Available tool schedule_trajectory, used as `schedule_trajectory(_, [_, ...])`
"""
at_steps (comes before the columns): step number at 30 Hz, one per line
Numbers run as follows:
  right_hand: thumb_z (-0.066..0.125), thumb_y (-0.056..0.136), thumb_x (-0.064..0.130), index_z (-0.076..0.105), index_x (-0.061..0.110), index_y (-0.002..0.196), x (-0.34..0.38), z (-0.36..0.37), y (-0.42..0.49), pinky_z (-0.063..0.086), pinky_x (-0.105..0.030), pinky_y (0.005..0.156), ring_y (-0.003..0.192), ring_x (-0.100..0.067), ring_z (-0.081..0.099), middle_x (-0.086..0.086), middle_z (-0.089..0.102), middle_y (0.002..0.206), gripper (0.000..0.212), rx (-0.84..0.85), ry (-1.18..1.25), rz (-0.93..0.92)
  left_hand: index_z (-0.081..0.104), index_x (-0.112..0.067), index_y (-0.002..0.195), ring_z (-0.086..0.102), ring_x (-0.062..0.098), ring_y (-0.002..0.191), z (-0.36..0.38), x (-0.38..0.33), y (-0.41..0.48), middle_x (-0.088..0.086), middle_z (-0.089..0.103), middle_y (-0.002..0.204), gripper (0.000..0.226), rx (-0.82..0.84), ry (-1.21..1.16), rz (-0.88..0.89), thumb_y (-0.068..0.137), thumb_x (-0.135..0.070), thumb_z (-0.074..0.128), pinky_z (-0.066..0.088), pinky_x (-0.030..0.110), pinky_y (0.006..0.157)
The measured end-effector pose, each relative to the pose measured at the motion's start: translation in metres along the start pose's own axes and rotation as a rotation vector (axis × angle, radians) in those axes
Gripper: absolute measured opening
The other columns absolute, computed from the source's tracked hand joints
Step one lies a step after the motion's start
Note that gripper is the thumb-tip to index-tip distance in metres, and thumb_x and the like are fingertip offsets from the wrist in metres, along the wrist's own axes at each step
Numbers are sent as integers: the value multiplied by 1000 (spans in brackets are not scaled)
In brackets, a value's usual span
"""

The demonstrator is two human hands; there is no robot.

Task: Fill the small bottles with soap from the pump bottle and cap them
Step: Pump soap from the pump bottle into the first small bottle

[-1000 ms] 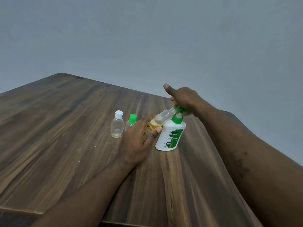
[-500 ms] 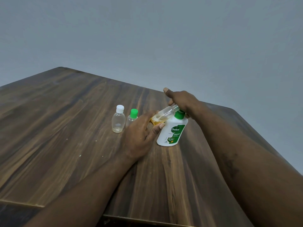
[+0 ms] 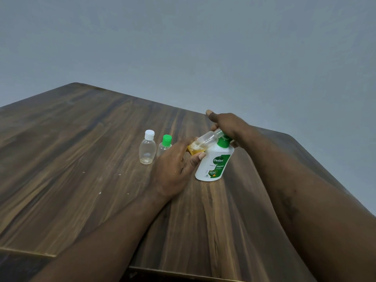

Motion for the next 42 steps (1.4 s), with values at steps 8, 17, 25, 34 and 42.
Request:
schedule_trajectory(8, [47, 101, 65, 71, 11, 115, 2, -1, -3, 47, -34, 66, 98, -28, 65, -4, 70, 103, 62, -44, 27, -37, 62, -22, 130, 55, -15, 80, 1, 1, -1, -33, 55, 88, 37, 7, 22, -4, 100, -45, 59, 35, 4, 67])
schedule_trajectory(17, [49, 97, 72, 71, 12, 104, 15, -21, -2, 52, -29, 59, 73, -20, 70, -6, 76, 98, 65, -95, 118, -71, 63, -19, 131, 55, -17, 81, 0, -2, 0, -35, 53, 85, 41, -17, 16, -3, 100, -45, 57, 34, 1, 68])
schedule_trajectory(25, [59, 97, 63, 74, 13, 115, -2, 1, 4, 43, -33, 65, 85, -15, 62, 10, 66, 90, 55, -14, 93, -47, 64, -18, 128, 54, -16, 80, 1, 3, -1, -34, 52, 88, 33, 6, 33, 15, 101, -37, 62, 33, 3, 69])
schedule_trajectory(34, [53, 90, 79, 67, 13, 116, 12, -18, -1, 52, -32, 64, 87, -22, 70, -7, 73, 106, 72, -42, 149, -55, 63, -21, 129, 56, -13, 81, -1, -1, 0, -33, 55, 88, 36, 17, 16, 4, 101, -42, 59, 35, 2, 67])
schedule_trajectory(42, [54, 93, 74, 67, 10, 126, 1, 0, -1, 48, -38, 83, 97, -23, 65, -3, 69, 109, 73, 7, 94, -47, 63, -20, 129, 55, -15, 83, 1, 1, 0, -33, 55, 91, 33, 14, 22, 1, 101, -37, 62, 34, 2, 69])
Point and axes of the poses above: each hand's wrist, its own y-axis towards the middle knuckle, its own z-axis out of the palm, x = y × z, the point moved 1 cm from there along y, towards the middle knuckle
